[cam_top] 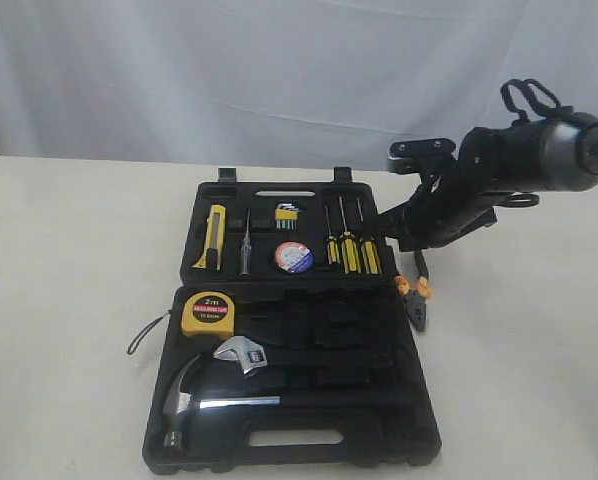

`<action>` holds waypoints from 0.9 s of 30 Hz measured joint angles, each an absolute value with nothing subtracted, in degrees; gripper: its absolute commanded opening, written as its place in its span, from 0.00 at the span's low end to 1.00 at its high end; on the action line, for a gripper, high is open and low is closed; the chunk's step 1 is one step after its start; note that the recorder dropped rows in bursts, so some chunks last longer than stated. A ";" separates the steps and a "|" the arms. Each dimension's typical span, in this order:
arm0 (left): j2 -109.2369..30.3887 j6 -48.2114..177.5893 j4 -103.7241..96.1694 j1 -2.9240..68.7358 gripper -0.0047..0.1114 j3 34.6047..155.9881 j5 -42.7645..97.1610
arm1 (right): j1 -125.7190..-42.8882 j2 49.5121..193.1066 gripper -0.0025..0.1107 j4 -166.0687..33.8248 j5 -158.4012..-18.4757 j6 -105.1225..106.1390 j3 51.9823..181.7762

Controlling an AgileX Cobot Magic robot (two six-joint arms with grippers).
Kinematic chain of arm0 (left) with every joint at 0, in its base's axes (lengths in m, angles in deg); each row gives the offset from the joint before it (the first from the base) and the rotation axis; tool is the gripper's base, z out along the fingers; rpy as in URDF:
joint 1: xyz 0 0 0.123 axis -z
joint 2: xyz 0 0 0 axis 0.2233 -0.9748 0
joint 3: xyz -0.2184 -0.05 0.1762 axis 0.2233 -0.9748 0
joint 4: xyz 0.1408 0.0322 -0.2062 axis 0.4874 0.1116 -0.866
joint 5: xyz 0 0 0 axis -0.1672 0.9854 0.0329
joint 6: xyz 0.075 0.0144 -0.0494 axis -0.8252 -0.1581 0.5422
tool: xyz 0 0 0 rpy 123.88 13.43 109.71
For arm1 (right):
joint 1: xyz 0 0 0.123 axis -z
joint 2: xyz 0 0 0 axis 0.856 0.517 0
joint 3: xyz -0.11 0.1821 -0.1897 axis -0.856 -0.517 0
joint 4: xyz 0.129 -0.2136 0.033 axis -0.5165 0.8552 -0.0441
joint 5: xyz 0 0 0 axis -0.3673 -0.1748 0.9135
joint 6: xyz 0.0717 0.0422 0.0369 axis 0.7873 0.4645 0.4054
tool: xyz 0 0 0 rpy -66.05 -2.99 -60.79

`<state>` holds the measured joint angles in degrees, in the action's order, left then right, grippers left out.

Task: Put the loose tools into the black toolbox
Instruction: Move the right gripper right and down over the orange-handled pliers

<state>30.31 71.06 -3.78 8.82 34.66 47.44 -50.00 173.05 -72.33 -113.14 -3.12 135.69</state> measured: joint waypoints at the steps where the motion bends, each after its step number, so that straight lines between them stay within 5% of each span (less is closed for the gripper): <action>1: 30.31 71.06 -3.78 8.82 0.04 34.66 47.44 | -50.00 174.02 0.02 -72.33 -113.38 -3.12 136.48; 27: 30.31 71.06 -3.78 8.82 0.04 34.66 47.44 | -50.00 177.31 0.02 -45.80 -131.73 14.83 139.92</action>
